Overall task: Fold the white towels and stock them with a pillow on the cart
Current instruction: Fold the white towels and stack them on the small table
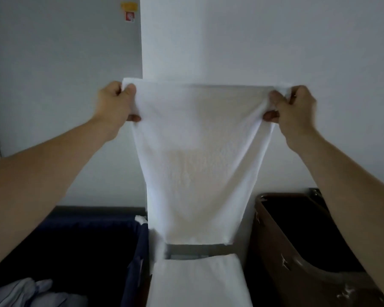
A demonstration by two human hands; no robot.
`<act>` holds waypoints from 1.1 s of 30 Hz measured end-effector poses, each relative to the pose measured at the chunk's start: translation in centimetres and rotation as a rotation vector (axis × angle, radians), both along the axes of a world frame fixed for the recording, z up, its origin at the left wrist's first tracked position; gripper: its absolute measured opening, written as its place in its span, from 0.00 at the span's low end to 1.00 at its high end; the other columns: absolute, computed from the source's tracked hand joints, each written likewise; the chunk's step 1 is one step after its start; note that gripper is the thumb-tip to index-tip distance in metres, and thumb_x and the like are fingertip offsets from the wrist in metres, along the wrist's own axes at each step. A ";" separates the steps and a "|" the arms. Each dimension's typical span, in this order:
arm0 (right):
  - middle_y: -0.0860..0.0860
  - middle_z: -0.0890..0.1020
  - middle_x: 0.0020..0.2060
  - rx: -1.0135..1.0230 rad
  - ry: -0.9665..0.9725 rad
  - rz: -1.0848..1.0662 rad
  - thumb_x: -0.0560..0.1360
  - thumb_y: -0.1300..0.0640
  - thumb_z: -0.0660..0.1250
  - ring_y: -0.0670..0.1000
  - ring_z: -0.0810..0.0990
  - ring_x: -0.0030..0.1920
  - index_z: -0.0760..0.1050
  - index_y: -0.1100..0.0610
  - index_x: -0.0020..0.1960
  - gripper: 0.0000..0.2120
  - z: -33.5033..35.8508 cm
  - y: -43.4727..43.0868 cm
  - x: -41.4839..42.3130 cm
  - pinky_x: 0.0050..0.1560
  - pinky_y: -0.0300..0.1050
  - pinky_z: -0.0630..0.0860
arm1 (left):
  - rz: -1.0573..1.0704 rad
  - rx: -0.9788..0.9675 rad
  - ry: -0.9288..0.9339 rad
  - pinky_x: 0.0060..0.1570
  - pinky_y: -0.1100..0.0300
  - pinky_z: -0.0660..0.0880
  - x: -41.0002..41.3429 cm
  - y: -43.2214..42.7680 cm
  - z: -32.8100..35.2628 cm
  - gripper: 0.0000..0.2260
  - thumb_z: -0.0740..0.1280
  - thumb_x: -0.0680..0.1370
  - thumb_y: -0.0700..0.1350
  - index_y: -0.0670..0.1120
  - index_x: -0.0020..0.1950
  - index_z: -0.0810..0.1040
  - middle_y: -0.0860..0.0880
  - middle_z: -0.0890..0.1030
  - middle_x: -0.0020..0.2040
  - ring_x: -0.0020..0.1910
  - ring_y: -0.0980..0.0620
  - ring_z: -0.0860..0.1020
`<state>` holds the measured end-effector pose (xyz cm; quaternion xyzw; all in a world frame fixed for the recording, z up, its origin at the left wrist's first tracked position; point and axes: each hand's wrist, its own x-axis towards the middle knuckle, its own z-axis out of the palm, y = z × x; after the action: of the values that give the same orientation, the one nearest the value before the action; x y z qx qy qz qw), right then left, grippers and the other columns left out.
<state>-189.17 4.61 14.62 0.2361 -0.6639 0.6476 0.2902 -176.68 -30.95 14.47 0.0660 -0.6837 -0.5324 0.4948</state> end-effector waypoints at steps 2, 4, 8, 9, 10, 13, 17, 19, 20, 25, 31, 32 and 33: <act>0.49 0.76 0.37 0.033 -0.037 -0.003 0.75 0.50 0.71 0.54 0.84 0.31 0.69 0.50 0.41 0.11 -2.1 1.4 1.8 0.42 0.67 0.81 | -0.036 0.000 -0.052 0.32 0.54 0.81 2.3 0.5 -2.2 0.11 0.67 0.80 0.49 0.48 0.40 0.74 0.46 0.78 0.42 0.38 0.47 0.80; 0.48 0.78 0.36 0.067 -0.072 -0.002 0.75 0.49 0.71 0.54 0.85 0.31 0.70 0.49 0.42 0.10 -4.4 2.8 3.9 0.43 0.64 0.83 | -0.059 0.014 -0.089 0.34 0.53 0.81 4.8 1.2 -4.5 0.11 0.68 0.79 0.50 0.47 0.40 0.75 0.48 0.78 0.41 0.38 0.46 0.81; 0.51 0.81 0.38 0.120 -0.140 0.001 0.75 0.49 0.72 0.54 0.85 0.31 0.72 0.49 0.43 0.09 -9.4 5.3 9.3 0.41 0.55 0.84 | -0.111 0.050 -0.180 0.35 0.51 0.82 10.9 3.3 -9.5 0.11 0.70 0.78 0.51 0.48 0.39 0.79 0.48 0.80 0.42 0.40 0.46 0.83; 0.51 0.82 0.38 0.138 -0.161 0.003 0.75 0.49 0.72 0.53 0.85 0.31 0.73 0.50 0.44 0.09 -10.6 6.0 10.8 0.41 0.53 0.84 | -0.135 0.051 -0.208 0.35 0.50 0.83 12.6 3.9 -10.8 0.10 0.70 0.78 0.52 0.49 0.39 0.80 0.48 0.81 0.43 0.41 0.46 0.83; 0.51 0.83 0.38 0.163 -0.185 0.002 0.76 0.49 0.73 0.53 0.85 0.31 0.73 0.50 0.45 0.09 -11.7 6.7 12.2 0.41 0.53 0.84 | -0.154 0.051 -0.238 0.36 0.50 0.83 14.3 4.5 -12.0 0.10 0.70 0.78 0.52 0.50 0.39 0.81 0.48 0.82 0.43 0.42 0.46 0.84; 0.47 0.84 0.33 0.280 -0.243 -0.016 0.76 0.47 0.72 0.53 0.84 0.30 0.75 0.52 0.46 0.10 -14.3 8.9 16.2 0.40 0.53 0.83 | -0.164 0.091 -0.332 0.36 0.51 0.83 18.5 6.1 -15.0 0.10 0.69 0.79 0.51 0.45 0.46 0.81 0.44 0.80 0.47 0.46 0.44 0.83; 0.52 0.82 0.27 0.478 -0.320 -0.033 0.76 0.47 0.72 0.51 0.80 0.26 0.77 0.57 0.45 0.13 -17.7 11.1 20.3 0.37 0.49 0.80 | -0.230 0.153 -0.528 0.36 0.53 0.83 23.1 8.4 -18.7 0.14 0.67 0.81 0.47 0.36 0.57 0.77 0.36 0.80 0.55 0.51 0.40 0.81; 0.54 0.81 0.28 0.538 -0.382 -0.014 0.77 0.49 0.71 0.52 0.79 0.28 0.77 0.59 0.45 0.13 -19.6 11.8 21.6 0.36 0.47 0.76 | -0.284 0.152 -0.628 0.38 0.54 0.83 24.8 9.4 -20.5 0.12 0.66 0.82 0.45 0.37 0.59 0.77 0.37 0.82 0.56 0.51 0.42 0.82; 0.57 0.82 0.32 0.557 -0.412 0.001 0.77 0.50 0.71 0.53 0.79 0.30 0.76 0.60 0.45 0.12 -20.5 12.0 22.1 0.36 0.47 0.75 | -0.298 0.150 -0.664 0.41 0.52 0.83 25.3 9.7 -21.3 0.12 0.65 0.82 0.45 0.38 0.59 0.78 0.38 0.82 0.56 0.51 0.43 0.82; 0.58 0.82 0.44 0.641 -0.472 0.042 0.78 0.51 0.70 0.58 0.81 0.44 0.76 0.61 0.48 0.12 -23.2 11.9 21.5 0.45 0.49 0.78 | -0.318 0.174 -0.755 0.49 0.52 0.80 25.0 9.4 -24.2 0.12 0.66 0.81 0.46 0.40 0.61 0.78 0.42 0.84 0.55 0.54 0.44 0.83; 0.54 0.82 0.49 0.629 -0.656 0.136 0.78 0.52 0.69 0.56 0.82 0.49 0.78 0.60 0.53 0.11 -27.4 9.6 15.0 0.54 0.54 0.80 | -0.329 0.235 -0.862 0.54 0.52 0.79 19.2 7.3 -27.8 0.10 0.67 0.81 0.45 0.41 0.58 0.80 0.44 0.85 0.53 0.52 0.45 0.84; 0.54 0.83 0.50 0.618 -0.707 0.158 0.78 0.53 0.70 0.56 0.83 0.49 0.78 0.60 0.54 0.11 -28.7 9.0 13.4 0.55 0.56 0.81 | -0.327 0.247 -0.885 0.54 0.50 0.80 17.7 6.9 -28.8 0.10 0.67 0.81 0.45 0.41 0.58 0.80 0.44 0.86 0.52 0.51 0.45 0.84; 0.54 0.83 0.50 0.603 -0.754 0.171 0.78 0.53 0.70 0.55 0.83 0.50 0.78 0.59 0.55 0.10 -30.1 8.4 11.7 0.54 0.57 0.81 | -0.324 0.259 -0.912 0.55 0.49 0.80 15.9 6.4 -29.9 0.10 0.67 0.81 0.45 0.40 0.58 0.81 0.44 0.86 0.51 0.51 0.45 0.85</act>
<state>-177.50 12.97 -15.44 0.1124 -0.8588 0.4884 -0.1062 -160.73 -24.53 -15.46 0.2459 -0.7600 -0.6000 0.0441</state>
